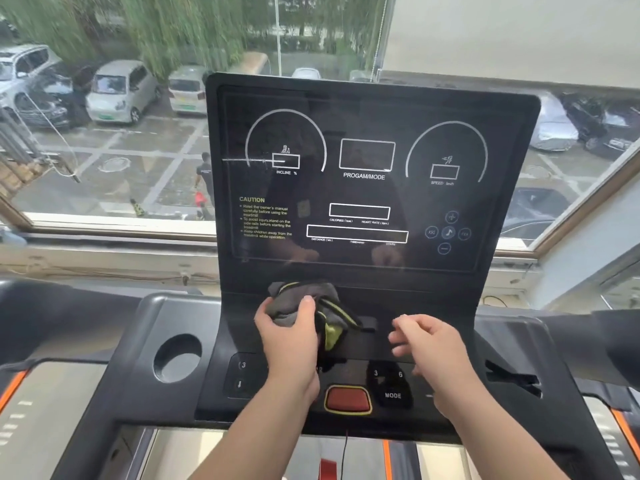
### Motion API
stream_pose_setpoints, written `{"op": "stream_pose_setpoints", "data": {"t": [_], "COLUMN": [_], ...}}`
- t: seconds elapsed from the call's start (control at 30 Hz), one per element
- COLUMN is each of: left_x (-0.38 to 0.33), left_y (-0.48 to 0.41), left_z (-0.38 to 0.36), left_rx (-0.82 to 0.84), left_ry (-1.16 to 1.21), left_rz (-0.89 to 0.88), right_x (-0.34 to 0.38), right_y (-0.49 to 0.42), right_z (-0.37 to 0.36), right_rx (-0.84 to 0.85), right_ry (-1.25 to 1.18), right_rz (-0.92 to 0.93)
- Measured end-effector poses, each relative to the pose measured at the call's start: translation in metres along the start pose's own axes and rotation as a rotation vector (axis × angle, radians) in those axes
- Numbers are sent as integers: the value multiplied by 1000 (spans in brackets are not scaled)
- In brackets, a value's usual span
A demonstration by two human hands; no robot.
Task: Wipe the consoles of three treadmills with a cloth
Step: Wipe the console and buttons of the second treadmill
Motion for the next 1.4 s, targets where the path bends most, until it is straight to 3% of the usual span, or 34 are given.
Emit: {"op": "stream_pose_setpoints", "data": {"t": [0.2,0.47,0.73,0.83,0.93,1.07,1.4], "left_x": [20,68,109,105,88,71,125], "left_y": [7,47,116,113,89,60,111], "left_z": [-41,-89,-119,-101,-78,-75,-152], "left_rx": [-107,-107,303,187,-44,-195,-22], "left_ry": [-59,-171,-315,-179,20,-7,-185], "left_rz": [7,49,347,325,195,10,46], "right_x": [-22,-45,-46,-46,-45,-44,-51], "right_y": [-37,-69,-89,-95,-98,-100,-114], "right_z": [52,88,103,98,85,75,111], "right_rx": [-215,-195,-174,-153,-106,-63,155], "right_ry": [-58,-119,-133,-139,-135,-106,-191], "right_rz": [-25,-88,-41,-21,-14,-17,-117]}}
Point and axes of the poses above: each hand's wrist, its own y-axis away from the middle knuckle, its own z-axis out of the back of the hand, x = y × z, the point moved 5 cm from there along -y, towards the middle knuckle, and after that the axes turned 13 degrees about -x, right-handed, at the moved point
